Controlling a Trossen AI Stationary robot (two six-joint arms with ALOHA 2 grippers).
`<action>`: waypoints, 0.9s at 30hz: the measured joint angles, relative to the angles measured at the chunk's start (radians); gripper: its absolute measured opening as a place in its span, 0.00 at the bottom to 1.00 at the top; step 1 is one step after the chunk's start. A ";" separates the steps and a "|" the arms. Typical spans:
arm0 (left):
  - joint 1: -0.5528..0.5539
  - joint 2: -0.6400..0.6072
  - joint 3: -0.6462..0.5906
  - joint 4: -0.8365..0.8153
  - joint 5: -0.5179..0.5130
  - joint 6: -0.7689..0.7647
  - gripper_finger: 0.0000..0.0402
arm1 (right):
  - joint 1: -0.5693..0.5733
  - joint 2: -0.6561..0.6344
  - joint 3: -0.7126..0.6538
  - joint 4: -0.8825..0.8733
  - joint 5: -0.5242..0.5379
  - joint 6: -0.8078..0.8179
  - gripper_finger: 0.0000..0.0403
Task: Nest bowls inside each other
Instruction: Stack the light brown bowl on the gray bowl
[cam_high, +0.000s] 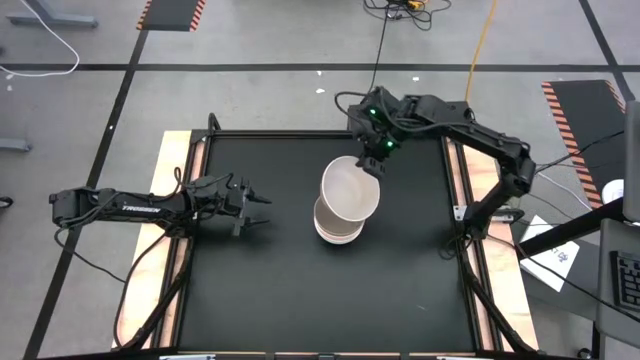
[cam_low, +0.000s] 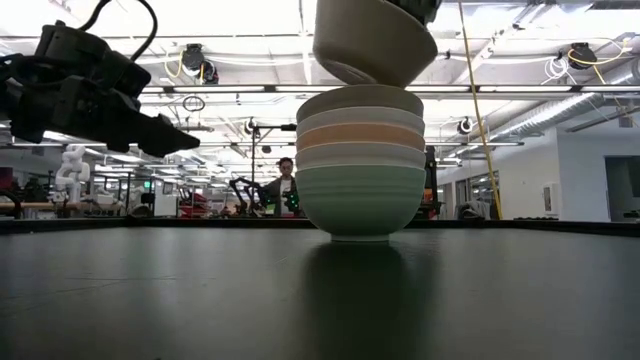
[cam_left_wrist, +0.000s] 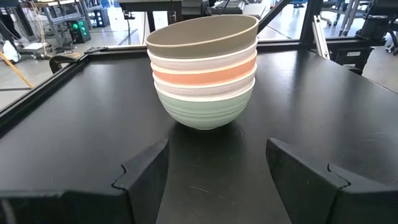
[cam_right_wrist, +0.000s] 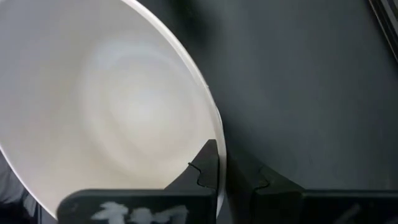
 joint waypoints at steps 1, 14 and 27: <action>0.000 0.000 0.000 -0.003 0.000 0.000 0.67 | 0.000 0.017 0.027 -0.022 0.000 -0.001 0.00; 0.000 0.000 0.000 -0.019 0.000 0.005 0.67 | 0.013 0.200 0.184 -0.172 -0.002 0.021 0.00; 0.000 0.000 0.000 -0.018 0.000 0.012 0.67 | 0.031 0.232 0.184 -0.257 -0.007 0.051 0.01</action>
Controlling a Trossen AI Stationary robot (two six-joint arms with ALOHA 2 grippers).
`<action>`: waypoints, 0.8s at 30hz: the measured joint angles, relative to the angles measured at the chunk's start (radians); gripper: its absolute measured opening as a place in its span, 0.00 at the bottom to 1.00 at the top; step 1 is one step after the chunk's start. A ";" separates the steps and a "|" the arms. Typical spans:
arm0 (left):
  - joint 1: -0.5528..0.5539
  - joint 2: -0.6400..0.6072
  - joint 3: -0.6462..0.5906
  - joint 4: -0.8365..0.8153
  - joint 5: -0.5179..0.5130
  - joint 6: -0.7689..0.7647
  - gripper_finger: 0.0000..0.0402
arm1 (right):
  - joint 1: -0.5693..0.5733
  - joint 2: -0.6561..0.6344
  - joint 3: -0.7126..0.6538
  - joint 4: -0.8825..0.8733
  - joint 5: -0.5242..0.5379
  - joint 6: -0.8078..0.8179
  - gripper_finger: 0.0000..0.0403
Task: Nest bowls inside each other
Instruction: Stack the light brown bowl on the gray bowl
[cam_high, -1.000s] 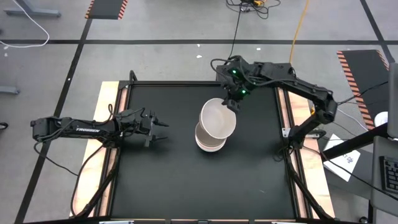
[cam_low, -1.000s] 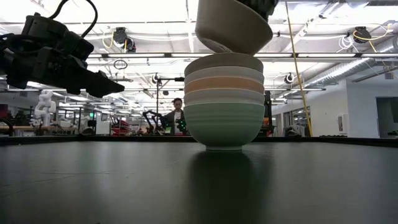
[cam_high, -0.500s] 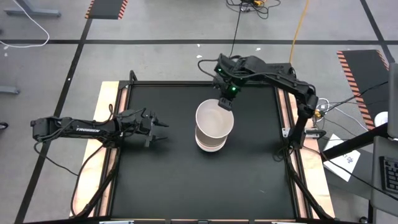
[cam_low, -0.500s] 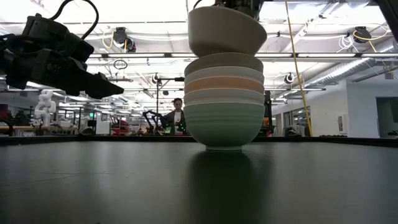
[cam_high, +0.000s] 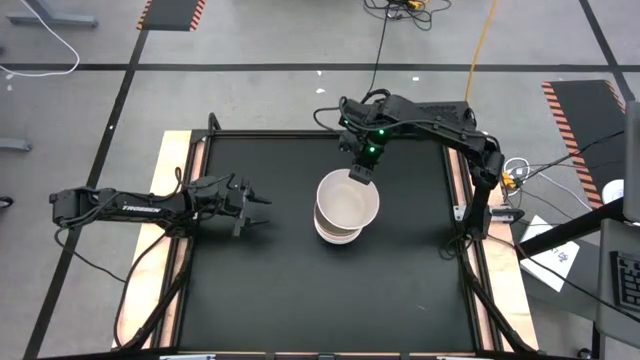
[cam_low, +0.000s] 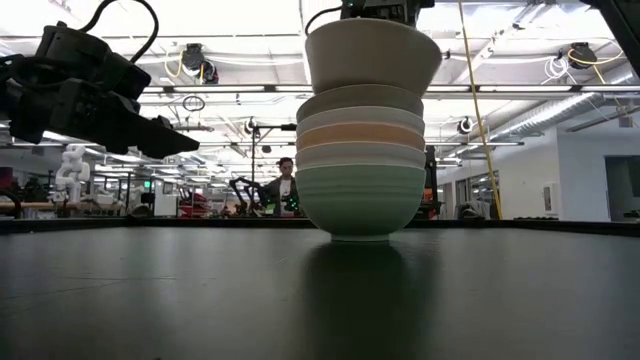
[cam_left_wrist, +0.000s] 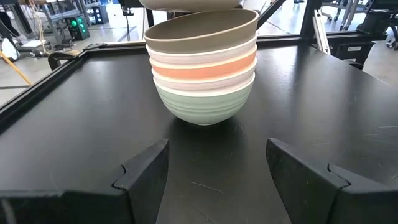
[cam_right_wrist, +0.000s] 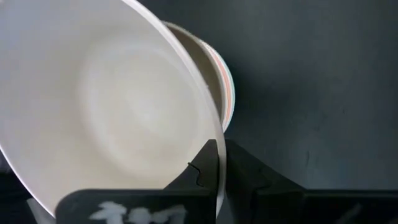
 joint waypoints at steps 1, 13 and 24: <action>0.000 0.000 0.000 0.000 0.000 0.000 0.67 | 0.000 0.000 0.000 0.001 0.000 0.007 0.01; 0.000 0.000 0.000 0.000 0.000 0.006 0.67 | 0.000 0.072 0.000 0.012 -0.028 0.004 0.01; 0.000 0.000 0.000 -0.003 0.000 0.006 0.67 | 0.002 0.125 0.000 -0.022 -0.028 0.000 0.01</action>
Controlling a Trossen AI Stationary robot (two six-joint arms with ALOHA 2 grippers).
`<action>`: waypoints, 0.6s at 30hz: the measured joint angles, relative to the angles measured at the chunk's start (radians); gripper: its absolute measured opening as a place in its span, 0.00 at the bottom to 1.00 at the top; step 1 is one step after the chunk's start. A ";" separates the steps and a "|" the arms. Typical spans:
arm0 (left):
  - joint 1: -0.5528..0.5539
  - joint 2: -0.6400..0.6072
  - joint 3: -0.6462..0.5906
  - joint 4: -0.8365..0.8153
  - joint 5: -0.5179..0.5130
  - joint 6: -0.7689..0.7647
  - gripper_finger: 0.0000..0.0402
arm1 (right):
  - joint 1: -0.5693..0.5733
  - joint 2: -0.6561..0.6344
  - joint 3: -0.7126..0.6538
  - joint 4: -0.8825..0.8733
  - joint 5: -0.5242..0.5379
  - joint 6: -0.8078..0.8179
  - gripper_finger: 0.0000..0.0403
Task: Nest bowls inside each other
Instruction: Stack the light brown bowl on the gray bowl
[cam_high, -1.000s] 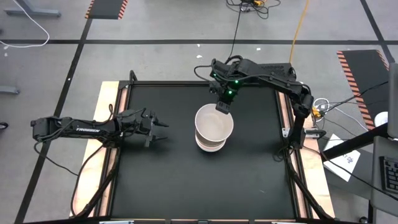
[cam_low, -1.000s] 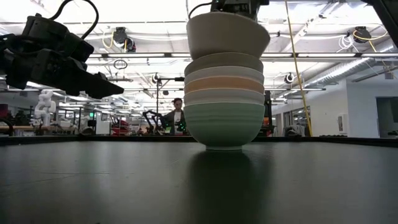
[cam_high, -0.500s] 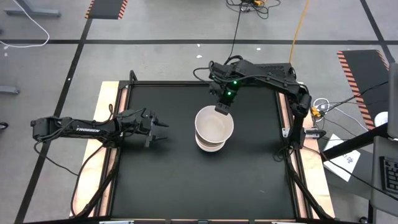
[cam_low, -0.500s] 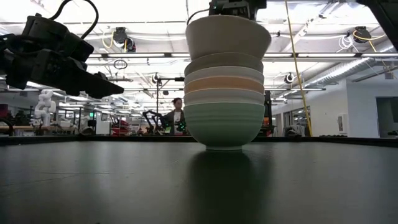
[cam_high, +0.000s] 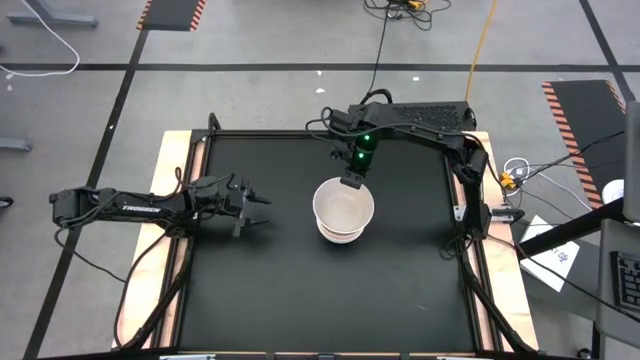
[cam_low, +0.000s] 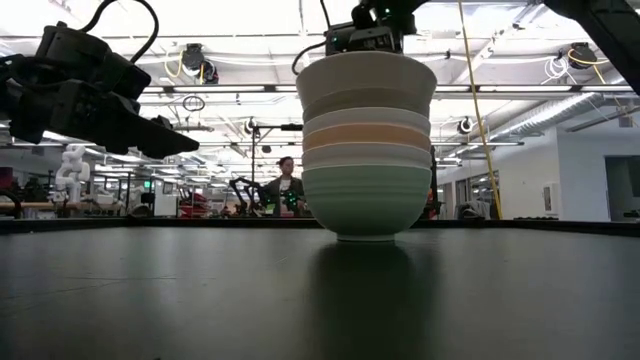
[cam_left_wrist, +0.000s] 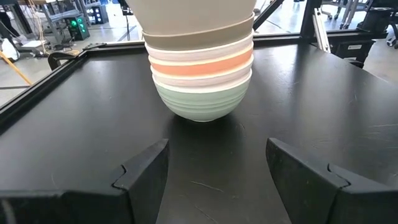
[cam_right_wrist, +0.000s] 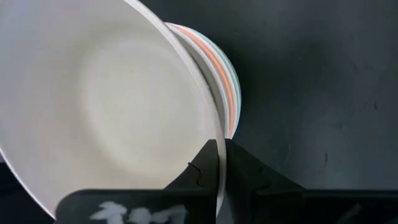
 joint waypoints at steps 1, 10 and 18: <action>0.000 0.000 0.000 -0.001 0.000 0.000 0.67 | 0.000 0.001 0.000 -0.006 0.000 0.000 0.01; 0.000 0.000 0.000 -0.006 0.000 -0.001 0.67 | 0.023 -0.001 0.000 -0.022 0.009 0.007 0.01; 0.000 0.000 0.000 -0.006 0.000 -0.015 0.67 | 0.036 -0.001 0.000 -0.017 0.009 0.003 0.01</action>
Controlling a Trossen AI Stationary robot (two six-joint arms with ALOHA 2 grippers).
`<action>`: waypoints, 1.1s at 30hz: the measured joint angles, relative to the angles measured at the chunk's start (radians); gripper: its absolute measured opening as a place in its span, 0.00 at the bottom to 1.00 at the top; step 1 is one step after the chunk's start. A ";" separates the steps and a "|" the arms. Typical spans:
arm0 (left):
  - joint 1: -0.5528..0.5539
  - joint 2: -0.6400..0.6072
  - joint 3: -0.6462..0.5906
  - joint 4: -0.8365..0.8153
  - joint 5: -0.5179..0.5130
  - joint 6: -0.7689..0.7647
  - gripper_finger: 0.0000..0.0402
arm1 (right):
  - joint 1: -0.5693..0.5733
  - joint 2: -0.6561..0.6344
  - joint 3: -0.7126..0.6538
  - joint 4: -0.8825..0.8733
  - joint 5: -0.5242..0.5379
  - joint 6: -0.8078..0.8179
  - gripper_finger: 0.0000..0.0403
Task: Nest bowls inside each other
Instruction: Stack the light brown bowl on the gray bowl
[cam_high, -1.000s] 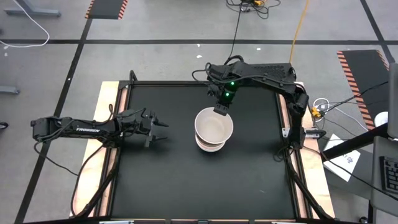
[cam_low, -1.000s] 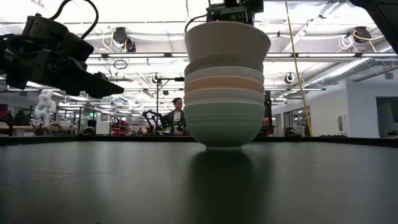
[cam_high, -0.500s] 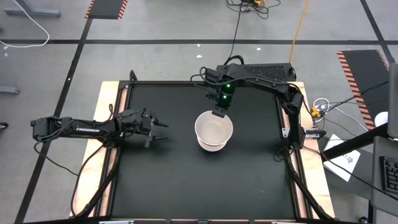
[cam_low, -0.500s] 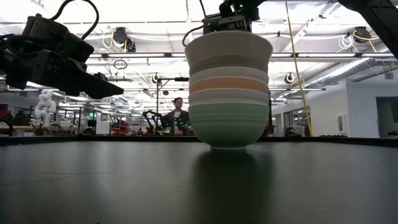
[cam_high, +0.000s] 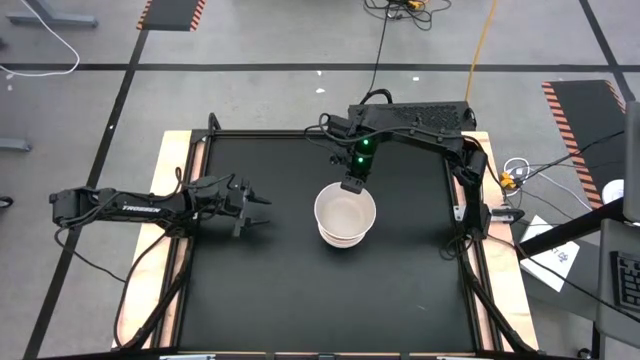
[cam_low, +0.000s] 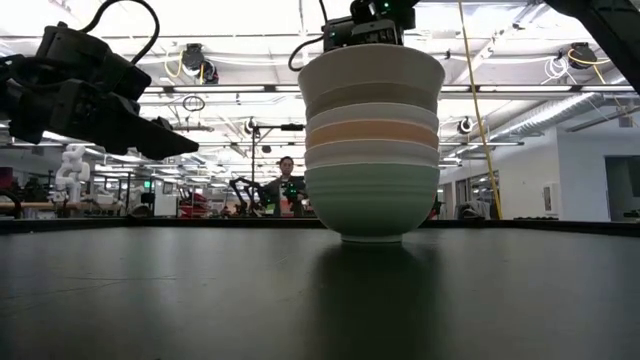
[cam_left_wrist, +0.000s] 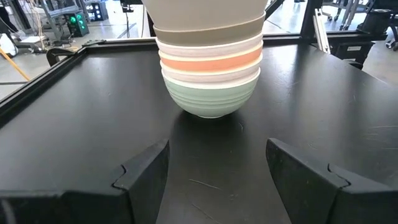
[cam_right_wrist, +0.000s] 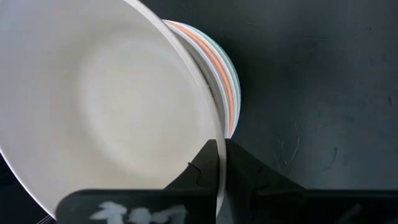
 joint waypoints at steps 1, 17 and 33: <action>0.000 0.000 0.000 0.000 0.000 -0.002 0.67 | 0.000 0.000 0.000 0.000 0.000 0.000 0.01; 0.000 0.000 0.000 0.000 0.000 -0.008 0.67 | -0.001 -0.003 -0.082 0.039 -0.012 0.012 0.01; 0.000 0.000 0.000 0.000 0.000 -0.003 0.67 | 0.009 -0.005 -0.073 0.043 0.076 0.058 0.01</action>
